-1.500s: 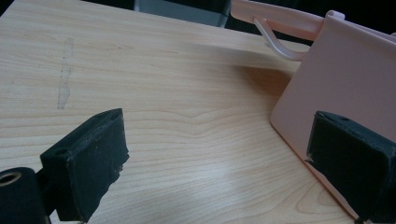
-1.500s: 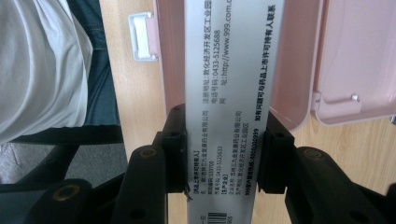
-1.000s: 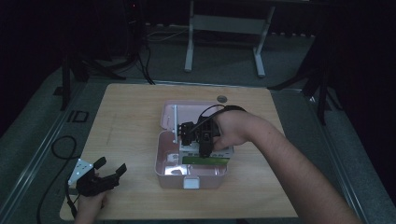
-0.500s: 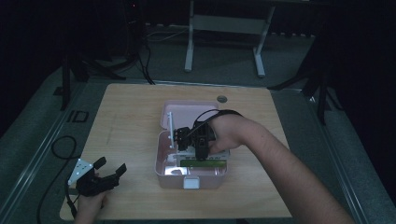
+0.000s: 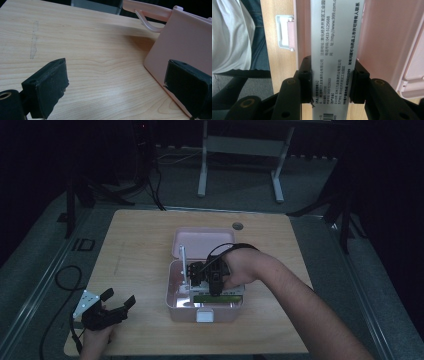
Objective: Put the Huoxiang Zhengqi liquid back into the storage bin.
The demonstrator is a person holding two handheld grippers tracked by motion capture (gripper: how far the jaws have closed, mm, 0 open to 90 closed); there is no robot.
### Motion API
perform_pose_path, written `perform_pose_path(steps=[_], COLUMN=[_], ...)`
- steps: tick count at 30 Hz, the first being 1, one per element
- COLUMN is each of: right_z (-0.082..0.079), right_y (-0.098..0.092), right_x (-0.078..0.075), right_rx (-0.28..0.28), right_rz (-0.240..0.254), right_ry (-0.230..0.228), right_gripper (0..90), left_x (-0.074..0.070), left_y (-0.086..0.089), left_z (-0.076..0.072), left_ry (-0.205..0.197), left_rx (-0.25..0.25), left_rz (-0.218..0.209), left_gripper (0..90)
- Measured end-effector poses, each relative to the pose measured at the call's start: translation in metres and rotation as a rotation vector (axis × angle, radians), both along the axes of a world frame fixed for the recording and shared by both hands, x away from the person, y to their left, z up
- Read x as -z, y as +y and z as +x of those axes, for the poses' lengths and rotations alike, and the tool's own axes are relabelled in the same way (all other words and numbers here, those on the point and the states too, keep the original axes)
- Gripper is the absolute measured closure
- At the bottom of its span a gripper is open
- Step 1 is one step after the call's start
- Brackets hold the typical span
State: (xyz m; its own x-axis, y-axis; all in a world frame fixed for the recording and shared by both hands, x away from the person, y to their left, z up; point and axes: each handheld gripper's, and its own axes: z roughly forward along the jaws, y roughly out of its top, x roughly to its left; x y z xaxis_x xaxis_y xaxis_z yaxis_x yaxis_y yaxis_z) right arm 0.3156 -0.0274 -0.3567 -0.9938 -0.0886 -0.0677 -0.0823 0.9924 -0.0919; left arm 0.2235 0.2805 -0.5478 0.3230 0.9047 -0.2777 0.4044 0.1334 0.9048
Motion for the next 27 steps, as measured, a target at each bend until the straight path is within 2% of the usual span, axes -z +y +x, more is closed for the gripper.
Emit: perform_pose_path(steps=[27], right_z=[0.007], right_y=[-0.005], right_x=[0.036], right_rx=[-0.007], right_rz=[0.007], right_ry=[0.010], right_gripper=[61.5], left_x=[0.001], left_y=[-0.001], left_z=[0.000], left_ry=[0.002], left_rx=[0.002], left_rz=[0.003], left_gripper=[5.2])
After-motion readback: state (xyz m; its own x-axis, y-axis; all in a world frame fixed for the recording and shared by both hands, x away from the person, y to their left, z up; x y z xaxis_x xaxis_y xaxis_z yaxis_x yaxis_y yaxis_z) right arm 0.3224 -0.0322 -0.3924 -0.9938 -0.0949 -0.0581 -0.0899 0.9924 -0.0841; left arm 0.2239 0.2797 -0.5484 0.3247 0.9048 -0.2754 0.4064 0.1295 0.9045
